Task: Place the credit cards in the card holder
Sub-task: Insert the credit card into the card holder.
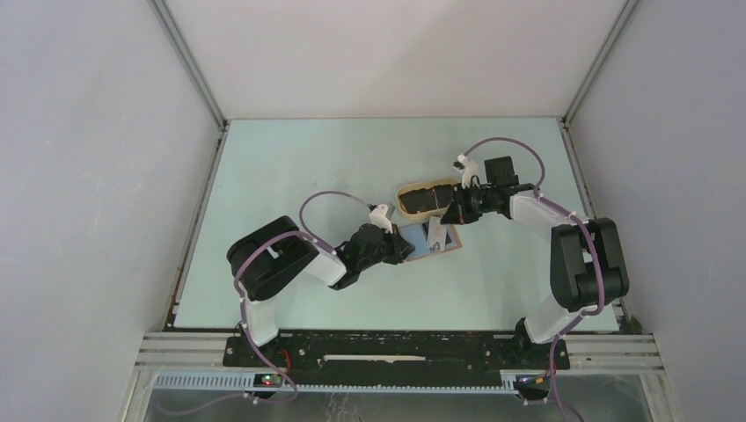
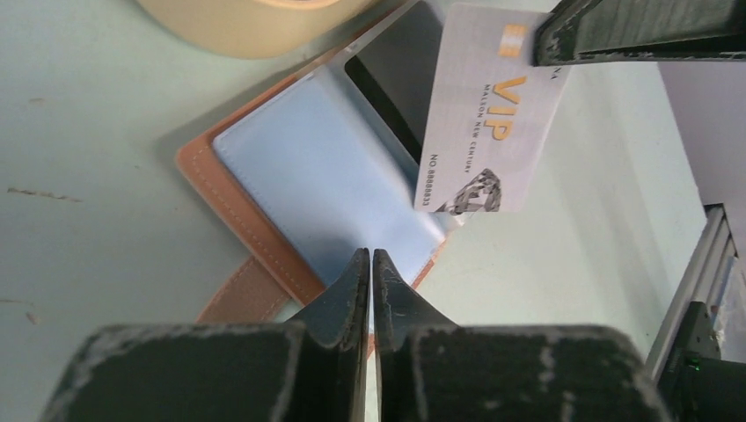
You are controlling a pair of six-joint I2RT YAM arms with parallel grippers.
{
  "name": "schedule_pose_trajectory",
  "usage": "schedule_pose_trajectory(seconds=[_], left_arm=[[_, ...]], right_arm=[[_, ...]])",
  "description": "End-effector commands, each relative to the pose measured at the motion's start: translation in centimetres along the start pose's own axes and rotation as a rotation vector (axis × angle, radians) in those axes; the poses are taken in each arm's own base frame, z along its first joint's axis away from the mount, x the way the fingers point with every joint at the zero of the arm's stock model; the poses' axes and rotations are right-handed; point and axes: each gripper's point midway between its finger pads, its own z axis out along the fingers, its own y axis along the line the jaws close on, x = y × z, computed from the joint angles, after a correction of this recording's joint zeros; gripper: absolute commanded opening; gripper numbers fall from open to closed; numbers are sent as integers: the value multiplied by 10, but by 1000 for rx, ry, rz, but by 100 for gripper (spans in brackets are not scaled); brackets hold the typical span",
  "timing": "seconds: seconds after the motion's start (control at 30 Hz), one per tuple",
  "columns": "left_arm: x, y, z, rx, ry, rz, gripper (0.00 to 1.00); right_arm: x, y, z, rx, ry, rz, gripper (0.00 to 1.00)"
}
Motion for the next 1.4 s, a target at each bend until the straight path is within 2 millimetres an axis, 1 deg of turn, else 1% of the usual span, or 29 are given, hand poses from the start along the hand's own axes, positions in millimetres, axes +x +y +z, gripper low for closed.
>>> schedule_pose_trajectory(seconds=[0.0, 0.27, 0.67, 0.97, 1.2, 1.37], left_arm=[[-13, 3, 8, -51, -24, -14, 6], [-12, 7, 7, -80, -14, -17, 3], [-12, 10, 5, -93, -21, -16, 2], [-12, 14, 4, -120, -18, -19, 1], [-11, 14, 5, -119, -15, -19, 0], [-10, 13, 5, -113, -10, -18, 0]], right_arm=[[-14, -9, -1, 61, -22, -24, 0], [-4, -11, 14, 88, 50, -21, 0], [0, -14, 18, 142, 111, -66, 0], [-14, -16, 7, 215, 58, -115, 0], [-28, -12, 2, 239, -1, -155, 0], [-24, -13, 7, 240, 12, -159, 0]])
